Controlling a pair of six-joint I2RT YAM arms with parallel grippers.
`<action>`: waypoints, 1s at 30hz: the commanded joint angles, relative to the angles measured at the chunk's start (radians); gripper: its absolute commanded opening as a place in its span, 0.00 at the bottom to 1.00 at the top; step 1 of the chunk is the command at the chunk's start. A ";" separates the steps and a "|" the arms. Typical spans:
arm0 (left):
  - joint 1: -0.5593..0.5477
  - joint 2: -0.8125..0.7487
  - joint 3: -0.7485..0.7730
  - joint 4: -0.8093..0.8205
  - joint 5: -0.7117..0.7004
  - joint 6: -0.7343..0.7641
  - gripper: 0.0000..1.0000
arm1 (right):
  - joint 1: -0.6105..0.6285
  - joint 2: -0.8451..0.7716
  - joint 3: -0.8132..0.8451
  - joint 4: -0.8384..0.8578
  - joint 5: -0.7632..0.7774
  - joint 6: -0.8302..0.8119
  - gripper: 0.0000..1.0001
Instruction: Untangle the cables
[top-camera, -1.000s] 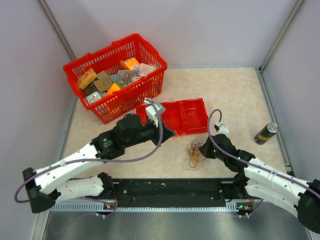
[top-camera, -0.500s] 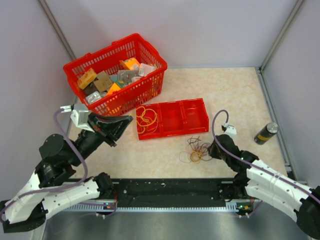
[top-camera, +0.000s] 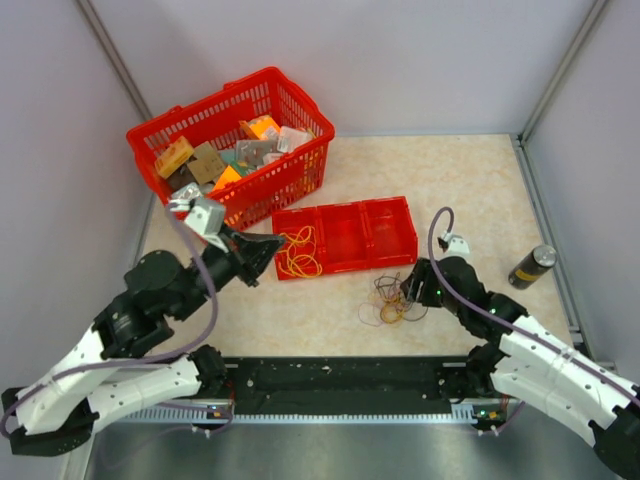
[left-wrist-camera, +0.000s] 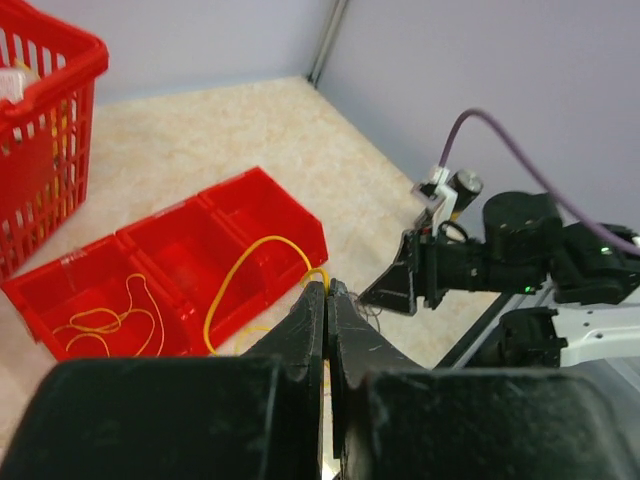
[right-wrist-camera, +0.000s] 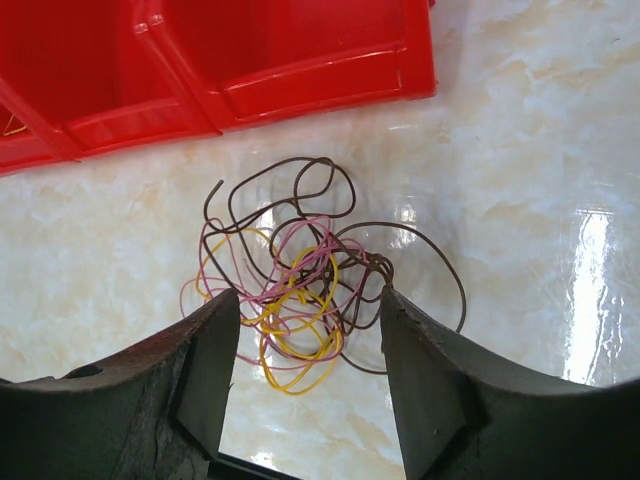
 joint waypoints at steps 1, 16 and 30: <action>0.003 0.135 -0.010 -0.018 0.004 -0.079 0.00 | -0.005 0.003 0.045 0.005 -0.035 -0.028 0.58; 0.179 0.467 0.055 -0.014 -0.117 -0.099 0.00 | -0.005 -0.046 -0.007 -0.004 -0.066 -0.031 0.57; 0.375 0.729 0.067 0.113 -0.030 -0.068 0.00 | -0.007 -0.065 0.002 -0.027 -0.081 -0.035 0.57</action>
